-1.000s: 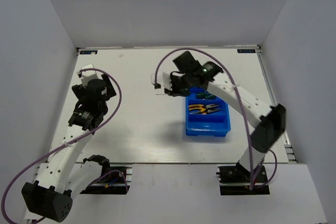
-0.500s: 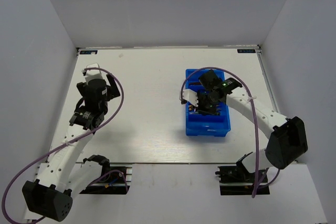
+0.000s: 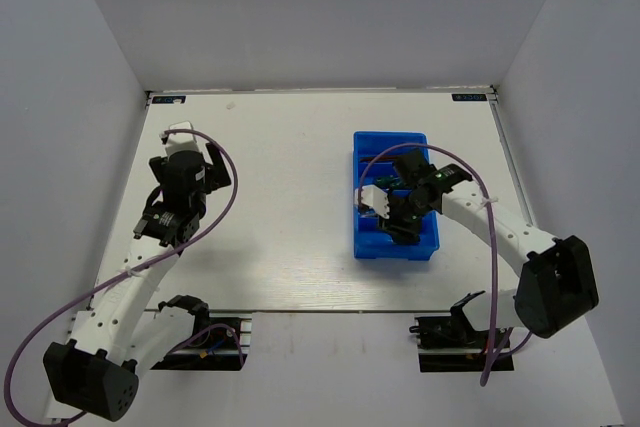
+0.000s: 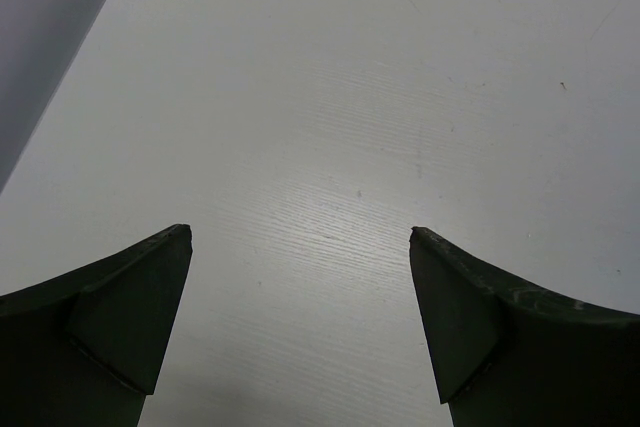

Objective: Sort the tools into containers

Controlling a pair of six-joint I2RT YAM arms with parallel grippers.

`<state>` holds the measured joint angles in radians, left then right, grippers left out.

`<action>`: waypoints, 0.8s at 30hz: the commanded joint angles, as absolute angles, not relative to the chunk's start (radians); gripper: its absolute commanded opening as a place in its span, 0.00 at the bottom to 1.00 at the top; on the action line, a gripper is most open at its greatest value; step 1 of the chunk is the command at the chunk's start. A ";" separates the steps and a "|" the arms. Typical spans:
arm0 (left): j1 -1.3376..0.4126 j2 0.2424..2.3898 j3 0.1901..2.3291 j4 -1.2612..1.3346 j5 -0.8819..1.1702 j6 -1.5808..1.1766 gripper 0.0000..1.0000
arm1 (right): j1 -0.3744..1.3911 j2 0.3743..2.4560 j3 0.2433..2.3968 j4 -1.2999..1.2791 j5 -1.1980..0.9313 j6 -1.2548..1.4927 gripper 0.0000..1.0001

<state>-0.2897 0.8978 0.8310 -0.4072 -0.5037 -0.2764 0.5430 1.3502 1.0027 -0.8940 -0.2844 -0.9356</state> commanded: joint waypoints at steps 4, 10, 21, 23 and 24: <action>-0.285 0.902 0.827 -0.388 -0.454 -0.255 1.00 | 0.529 1.319 1.015 -0.841 -0.310 -0.934 0.45; -0.285 0.911 0.805 -0.305 -0.175 -0.169 0.74 | 0.500 1.255 1.005 -0.531 -0.031 -0.474 0.00; -0.285 0.922 0.785 -0.267 0.000 -0.094 0.83 | 0.370 1.204 0.999 -0.383 0.409 -0.083 0.90; -0.285 0.934 0.785 -0.267 0.023 -0.094 0.92 | 0.364 1.154 0.956 -0.364 0.439 -0.084 0.90; -0.285 0.946 0.785 -0.267 0.023 -0.094 0.94 | 0.364 1.116 0.916 -0.338 0.465 -0.080 0.90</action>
